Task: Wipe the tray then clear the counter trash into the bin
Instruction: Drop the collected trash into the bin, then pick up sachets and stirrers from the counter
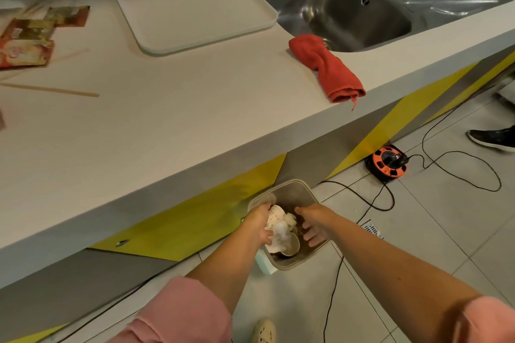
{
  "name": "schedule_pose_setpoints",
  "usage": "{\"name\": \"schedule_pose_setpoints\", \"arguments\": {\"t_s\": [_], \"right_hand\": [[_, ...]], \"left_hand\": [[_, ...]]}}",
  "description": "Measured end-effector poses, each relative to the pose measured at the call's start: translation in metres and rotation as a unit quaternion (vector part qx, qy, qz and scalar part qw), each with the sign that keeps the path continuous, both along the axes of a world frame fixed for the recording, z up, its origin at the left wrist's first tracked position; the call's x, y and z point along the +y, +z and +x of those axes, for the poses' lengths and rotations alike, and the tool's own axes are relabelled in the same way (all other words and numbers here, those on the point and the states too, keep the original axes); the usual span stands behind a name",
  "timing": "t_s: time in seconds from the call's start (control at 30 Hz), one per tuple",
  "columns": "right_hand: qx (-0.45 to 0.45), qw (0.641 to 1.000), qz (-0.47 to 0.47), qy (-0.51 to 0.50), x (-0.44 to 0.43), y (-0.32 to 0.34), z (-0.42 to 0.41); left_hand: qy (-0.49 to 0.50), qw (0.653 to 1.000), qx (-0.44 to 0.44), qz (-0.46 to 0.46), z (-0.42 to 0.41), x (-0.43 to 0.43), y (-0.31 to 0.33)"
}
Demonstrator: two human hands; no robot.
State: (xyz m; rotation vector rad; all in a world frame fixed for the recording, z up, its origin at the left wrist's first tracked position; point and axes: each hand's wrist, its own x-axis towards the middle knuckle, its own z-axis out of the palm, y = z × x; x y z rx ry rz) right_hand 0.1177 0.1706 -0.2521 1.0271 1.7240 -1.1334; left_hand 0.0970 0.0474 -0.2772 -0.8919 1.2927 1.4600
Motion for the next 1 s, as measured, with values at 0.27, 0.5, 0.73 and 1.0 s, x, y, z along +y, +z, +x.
{"name": "schedule_pose_setpoints", "arguments": {"t_s": [0.27,0.5,0.73,1.0], "right_hand": [[0.048,0.978,0.078,0.186,-0.026,0.027,-0.011],[0.067,0.865,0.194,0.458,-0.069,0.075,-0.021],[0.073,0.742,0.221,0.628,-0.123,0.152,-0.025],[0.095,0.657,0.207,0.719,-0.199,0.230,-0.038]], "left_hand": [[-0.090,0.989,0.116,-0.018,0.005,-0.021,0.019],[-0.219,0.918,0.292,-0.152,0.008,-0.052,0.064],[-0.341,0.818,0.410,-0.215,0.015,-0.108,0.138],[-0.338,0.831,0.407,-0.172,0.024,-0.182,0.213]]}}
